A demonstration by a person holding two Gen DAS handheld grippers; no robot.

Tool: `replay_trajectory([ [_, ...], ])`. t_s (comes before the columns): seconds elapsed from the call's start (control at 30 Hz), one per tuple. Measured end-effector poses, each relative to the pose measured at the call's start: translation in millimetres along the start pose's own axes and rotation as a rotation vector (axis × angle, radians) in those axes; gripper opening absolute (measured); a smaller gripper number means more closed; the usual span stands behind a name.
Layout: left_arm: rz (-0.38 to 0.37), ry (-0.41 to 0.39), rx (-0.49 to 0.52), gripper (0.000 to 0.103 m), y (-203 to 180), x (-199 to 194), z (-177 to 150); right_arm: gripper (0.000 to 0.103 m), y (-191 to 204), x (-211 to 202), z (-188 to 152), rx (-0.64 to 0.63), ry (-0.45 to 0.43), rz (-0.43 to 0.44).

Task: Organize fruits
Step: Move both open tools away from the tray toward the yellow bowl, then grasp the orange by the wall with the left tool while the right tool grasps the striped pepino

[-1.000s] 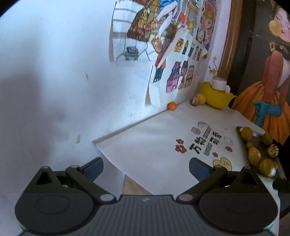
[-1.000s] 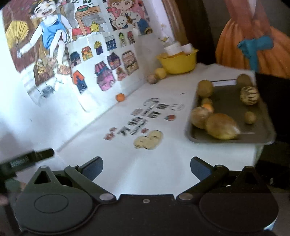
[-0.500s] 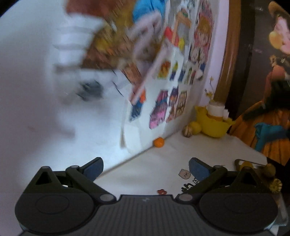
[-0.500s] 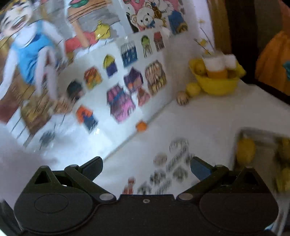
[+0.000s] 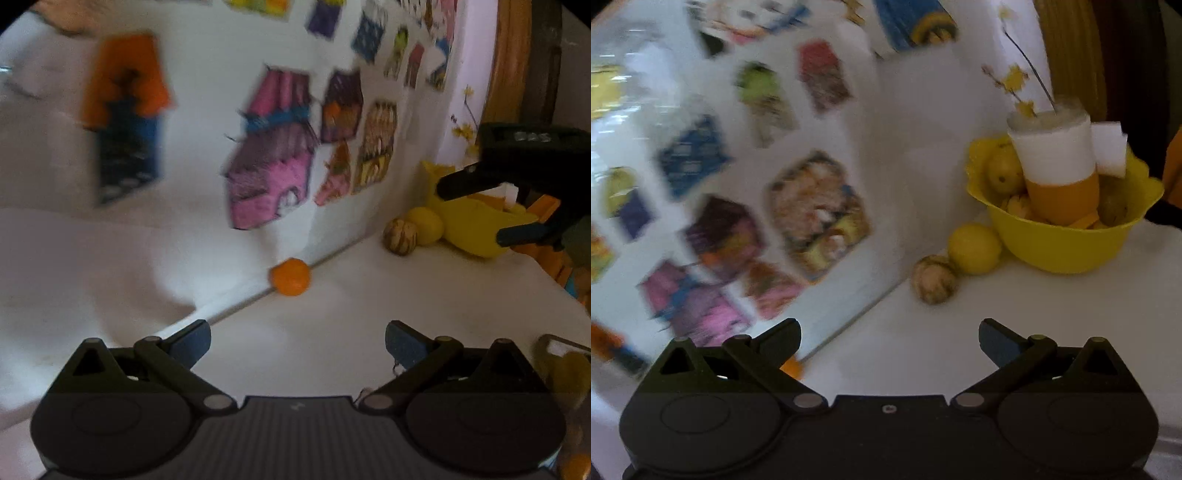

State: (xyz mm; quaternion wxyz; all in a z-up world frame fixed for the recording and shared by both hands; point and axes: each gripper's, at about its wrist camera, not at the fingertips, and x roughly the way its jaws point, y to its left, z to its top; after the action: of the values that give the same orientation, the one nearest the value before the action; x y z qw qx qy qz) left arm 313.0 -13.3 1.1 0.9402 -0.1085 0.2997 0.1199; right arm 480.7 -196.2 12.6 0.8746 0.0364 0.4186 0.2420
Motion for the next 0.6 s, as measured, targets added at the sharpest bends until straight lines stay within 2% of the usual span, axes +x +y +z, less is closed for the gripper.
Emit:
replay_trajectory([
  [0.23,0.013,0.025,-0.016,0.102,-12,38,6,0.097,-20,57,7,0.064,-0.002,0.014],
  [0.6,0.038,-0.001,-0.036,0.092,-22,69,6,0.087,-34,111,9,0.117,0.007,0.008],
])
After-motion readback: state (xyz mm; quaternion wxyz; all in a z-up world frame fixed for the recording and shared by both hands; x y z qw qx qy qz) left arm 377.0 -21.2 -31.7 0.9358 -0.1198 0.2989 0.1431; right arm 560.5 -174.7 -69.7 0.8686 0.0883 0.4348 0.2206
